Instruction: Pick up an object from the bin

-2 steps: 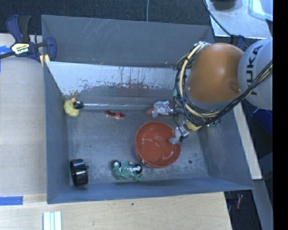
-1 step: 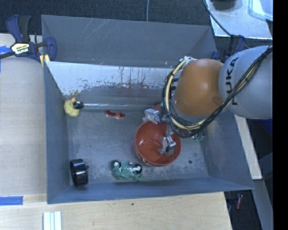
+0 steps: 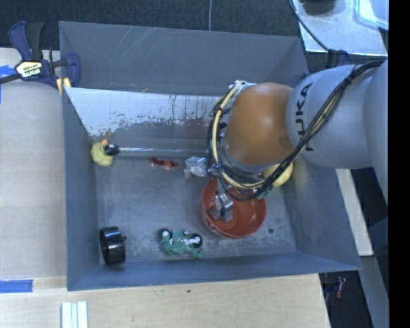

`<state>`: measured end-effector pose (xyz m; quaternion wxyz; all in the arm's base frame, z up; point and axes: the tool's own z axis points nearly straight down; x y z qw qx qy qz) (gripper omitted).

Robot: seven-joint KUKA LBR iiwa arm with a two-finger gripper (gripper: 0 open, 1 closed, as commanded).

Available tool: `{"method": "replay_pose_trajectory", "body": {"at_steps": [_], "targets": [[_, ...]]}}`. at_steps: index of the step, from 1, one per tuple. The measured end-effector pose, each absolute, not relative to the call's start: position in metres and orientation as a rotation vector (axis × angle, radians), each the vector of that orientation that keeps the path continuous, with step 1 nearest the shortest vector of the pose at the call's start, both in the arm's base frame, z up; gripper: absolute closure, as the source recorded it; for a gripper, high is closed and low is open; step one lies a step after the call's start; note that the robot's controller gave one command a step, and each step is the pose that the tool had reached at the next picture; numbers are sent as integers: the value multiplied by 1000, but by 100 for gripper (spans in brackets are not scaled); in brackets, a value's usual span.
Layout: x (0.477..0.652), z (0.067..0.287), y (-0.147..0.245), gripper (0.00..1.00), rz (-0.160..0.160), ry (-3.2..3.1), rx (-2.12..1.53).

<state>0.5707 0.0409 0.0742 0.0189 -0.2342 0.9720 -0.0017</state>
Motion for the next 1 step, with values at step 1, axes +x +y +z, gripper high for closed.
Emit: {"method": "replay_pose_trajectory", "body": {"at_steps": [1], "targets": [[550,134,48,0,-3,3020,-749]]}}
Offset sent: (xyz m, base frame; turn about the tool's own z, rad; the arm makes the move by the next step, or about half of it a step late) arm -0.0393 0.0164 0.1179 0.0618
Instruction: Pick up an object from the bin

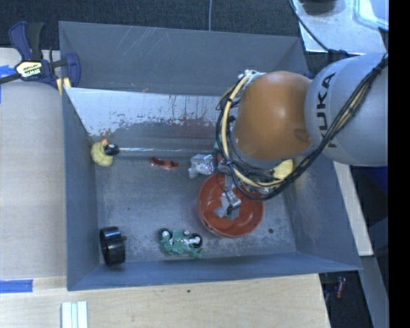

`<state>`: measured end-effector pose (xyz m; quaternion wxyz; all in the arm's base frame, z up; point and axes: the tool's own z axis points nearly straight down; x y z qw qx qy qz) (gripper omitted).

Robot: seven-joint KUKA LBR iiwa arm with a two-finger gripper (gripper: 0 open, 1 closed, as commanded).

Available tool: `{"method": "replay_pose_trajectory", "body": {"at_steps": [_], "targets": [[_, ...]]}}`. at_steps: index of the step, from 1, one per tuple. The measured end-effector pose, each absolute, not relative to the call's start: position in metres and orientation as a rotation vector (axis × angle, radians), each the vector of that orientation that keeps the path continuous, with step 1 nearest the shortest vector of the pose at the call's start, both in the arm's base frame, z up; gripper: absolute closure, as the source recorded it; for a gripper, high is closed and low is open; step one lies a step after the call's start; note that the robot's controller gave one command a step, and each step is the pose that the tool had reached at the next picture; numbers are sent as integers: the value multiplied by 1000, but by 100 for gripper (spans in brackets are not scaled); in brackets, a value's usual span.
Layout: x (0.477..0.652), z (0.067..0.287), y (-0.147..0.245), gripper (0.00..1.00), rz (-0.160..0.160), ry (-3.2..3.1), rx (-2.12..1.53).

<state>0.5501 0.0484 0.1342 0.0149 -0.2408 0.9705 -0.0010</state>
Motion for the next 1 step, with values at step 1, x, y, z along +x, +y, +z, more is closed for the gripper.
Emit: {"method": "replay_pose_trajectory", "body": {"at_steps": [1], "targets": [[532,196,57,0,1,3041,-631]]}}
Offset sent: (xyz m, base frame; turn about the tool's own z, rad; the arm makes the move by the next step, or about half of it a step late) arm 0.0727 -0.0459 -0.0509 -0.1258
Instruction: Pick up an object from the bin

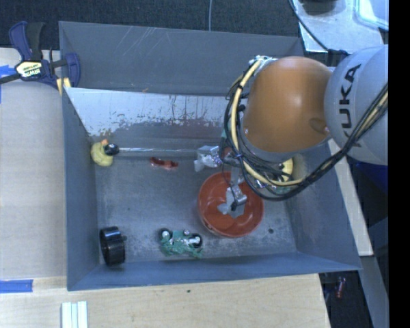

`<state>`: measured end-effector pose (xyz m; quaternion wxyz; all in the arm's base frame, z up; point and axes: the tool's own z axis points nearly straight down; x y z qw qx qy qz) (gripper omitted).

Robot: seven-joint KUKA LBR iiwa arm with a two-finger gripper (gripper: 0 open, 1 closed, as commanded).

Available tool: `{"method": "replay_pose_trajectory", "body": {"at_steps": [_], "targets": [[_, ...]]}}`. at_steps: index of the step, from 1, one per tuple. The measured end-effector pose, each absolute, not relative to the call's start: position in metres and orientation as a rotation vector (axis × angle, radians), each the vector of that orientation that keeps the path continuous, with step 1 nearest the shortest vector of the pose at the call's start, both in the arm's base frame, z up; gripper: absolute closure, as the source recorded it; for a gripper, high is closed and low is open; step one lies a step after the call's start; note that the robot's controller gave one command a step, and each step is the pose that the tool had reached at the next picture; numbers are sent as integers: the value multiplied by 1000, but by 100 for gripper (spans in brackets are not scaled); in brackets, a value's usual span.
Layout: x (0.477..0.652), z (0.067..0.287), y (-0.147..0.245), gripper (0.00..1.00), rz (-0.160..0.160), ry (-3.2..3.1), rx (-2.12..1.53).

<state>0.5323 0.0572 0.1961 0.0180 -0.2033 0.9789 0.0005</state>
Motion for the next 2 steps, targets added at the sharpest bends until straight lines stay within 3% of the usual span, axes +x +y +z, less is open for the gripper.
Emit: {"method": "replay_pose_trajectory", "body": {"at_steps": [1,2], "targets": [[585,138,28,0,-6,2991,-803],[573,88,38,100,-1,3030,-606]]}}
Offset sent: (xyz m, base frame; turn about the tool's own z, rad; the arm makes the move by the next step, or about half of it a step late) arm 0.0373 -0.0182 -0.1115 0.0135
